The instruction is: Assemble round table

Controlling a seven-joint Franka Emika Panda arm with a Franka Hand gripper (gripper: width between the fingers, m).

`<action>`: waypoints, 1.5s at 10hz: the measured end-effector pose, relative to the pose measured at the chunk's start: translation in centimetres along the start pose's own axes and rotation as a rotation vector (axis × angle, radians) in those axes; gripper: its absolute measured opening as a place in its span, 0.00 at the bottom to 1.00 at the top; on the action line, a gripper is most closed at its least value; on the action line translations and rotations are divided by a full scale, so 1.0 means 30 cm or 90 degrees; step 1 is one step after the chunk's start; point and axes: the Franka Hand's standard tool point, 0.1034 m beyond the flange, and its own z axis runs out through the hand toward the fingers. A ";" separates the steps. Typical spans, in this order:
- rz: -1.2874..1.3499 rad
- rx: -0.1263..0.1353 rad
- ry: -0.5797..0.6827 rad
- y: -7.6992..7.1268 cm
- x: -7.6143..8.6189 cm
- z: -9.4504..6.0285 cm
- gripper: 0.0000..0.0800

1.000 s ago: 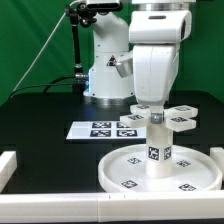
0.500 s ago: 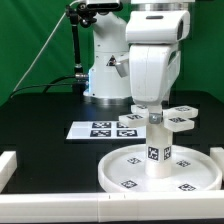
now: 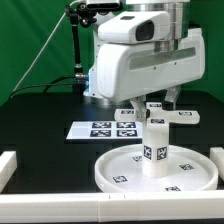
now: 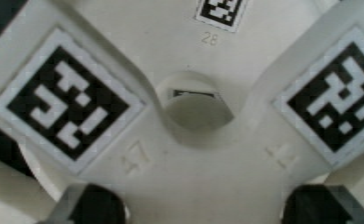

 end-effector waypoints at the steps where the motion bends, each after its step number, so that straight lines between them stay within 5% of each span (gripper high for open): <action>1: 0.027 0.000 0.000 0.000 0.000 0.000 0.55; 15: 0.815 0.029 0.036 -0.011 0.027 0.000 0.55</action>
Offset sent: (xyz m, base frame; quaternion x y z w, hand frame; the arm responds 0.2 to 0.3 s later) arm 0.0017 0.0001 0.0071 0.0090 0.0129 0.2027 0.9791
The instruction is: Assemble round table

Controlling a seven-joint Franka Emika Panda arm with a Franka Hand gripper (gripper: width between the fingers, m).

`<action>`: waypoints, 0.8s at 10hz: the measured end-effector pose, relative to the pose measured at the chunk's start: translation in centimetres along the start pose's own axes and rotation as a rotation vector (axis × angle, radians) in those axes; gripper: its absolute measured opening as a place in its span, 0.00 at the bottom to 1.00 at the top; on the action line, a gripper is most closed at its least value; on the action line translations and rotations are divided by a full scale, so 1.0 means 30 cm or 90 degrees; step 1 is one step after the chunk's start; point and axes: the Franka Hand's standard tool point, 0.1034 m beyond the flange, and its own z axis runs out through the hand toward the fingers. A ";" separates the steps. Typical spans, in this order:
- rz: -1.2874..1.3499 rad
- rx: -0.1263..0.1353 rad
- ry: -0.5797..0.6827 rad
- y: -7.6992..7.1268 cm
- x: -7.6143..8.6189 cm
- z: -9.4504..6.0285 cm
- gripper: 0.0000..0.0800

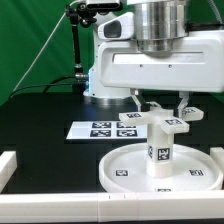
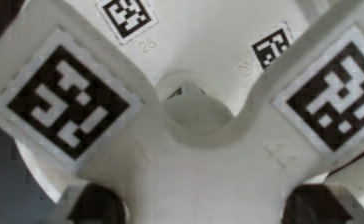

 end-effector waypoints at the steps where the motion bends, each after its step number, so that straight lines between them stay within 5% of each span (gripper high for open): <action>1: 0.064 0.008 -0.001 0.003 0.001 0.000 0.55; 6: 0.166 0.017 -0.005 0.005 0.003 0.003 0.56; 7: 0.158 0.016 -0.005 0.005 0.004 -0.002 0.74; 8: 0.136 0.018 -0.005 0.007 0.010 -0.024 0.74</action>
Offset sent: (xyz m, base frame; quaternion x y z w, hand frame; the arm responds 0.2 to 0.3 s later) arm 0.0033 -0.0005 -0.0090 0.0254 0.0190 0.1636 0.9860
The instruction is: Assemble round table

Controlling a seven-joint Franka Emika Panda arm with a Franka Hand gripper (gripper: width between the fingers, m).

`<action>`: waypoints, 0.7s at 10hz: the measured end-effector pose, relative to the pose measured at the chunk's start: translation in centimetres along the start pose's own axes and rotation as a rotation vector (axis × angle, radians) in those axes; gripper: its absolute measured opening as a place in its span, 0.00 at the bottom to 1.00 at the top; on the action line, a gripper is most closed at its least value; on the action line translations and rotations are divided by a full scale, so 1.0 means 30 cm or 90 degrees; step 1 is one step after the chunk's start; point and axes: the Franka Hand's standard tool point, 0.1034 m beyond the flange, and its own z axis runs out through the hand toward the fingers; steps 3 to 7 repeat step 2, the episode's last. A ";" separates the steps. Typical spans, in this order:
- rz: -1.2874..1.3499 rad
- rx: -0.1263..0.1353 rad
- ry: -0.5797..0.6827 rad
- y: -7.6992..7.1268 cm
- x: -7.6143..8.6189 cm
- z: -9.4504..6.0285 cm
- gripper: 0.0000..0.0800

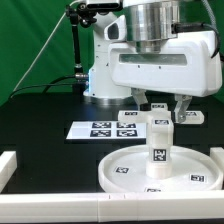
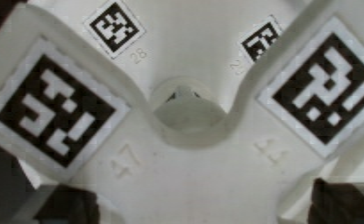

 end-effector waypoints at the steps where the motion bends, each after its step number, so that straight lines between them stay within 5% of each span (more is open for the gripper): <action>1: -0.005 0.004 0.003 -0.001 0.010 -0.011 0.80; 7: -0.007 0.001 0.001 0.000 0.003 0.000 0.81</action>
Offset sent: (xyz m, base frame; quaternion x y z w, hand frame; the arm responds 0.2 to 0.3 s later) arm 0.0000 0.0000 0.0000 0.0000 0.0000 0.0000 1.0000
